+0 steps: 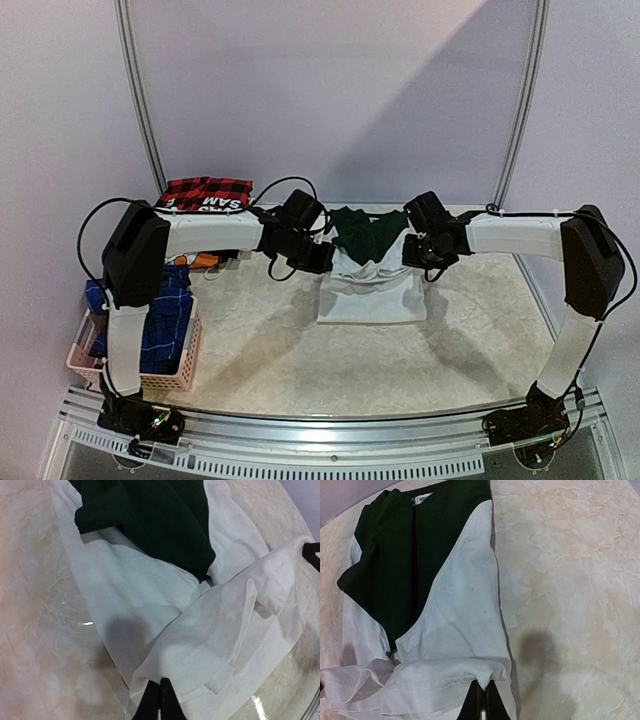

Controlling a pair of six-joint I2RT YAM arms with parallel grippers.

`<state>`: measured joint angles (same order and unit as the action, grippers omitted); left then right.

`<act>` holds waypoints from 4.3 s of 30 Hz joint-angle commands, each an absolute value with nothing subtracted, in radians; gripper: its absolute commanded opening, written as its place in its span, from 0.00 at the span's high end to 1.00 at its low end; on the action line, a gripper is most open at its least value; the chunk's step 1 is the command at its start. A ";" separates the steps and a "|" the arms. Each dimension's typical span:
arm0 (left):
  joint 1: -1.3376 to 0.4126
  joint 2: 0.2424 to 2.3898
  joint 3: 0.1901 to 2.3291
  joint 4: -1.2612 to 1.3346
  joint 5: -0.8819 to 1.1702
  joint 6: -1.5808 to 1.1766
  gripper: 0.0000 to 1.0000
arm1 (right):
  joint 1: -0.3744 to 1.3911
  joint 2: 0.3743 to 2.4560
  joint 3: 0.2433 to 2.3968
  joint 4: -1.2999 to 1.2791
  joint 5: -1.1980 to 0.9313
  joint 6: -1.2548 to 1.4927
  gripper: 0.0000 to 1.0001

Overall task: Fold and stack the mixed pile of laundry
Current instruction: Fold the rectangle-folded T-shirt at the center of the board, then smooth out the 2/3-rectangle-folded T-shirt at the center of the board.

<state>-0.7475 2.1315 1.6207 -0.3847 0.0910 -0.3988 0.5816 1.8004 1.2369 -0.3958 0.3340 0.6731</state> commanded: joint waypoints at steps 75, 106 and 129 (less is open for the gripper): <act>-1.009 2.077 1.258 -0.125 -0.076 -0.496 0.68 | 0.670 2.120 1.473 -0.332 -0.021 0.445 0.77; -0.973 2.051 1.474 -0.401 -0.186 -0.375 0.60 | 0.532 2.085 1.796 -0.566 -0.016 0.348 0.58; -0.911 2.290 1.865 -0.611 -0.225 -0.279 0.58 | 0.599 1.388 0.861 -0.248 -0.079 0.528 0.50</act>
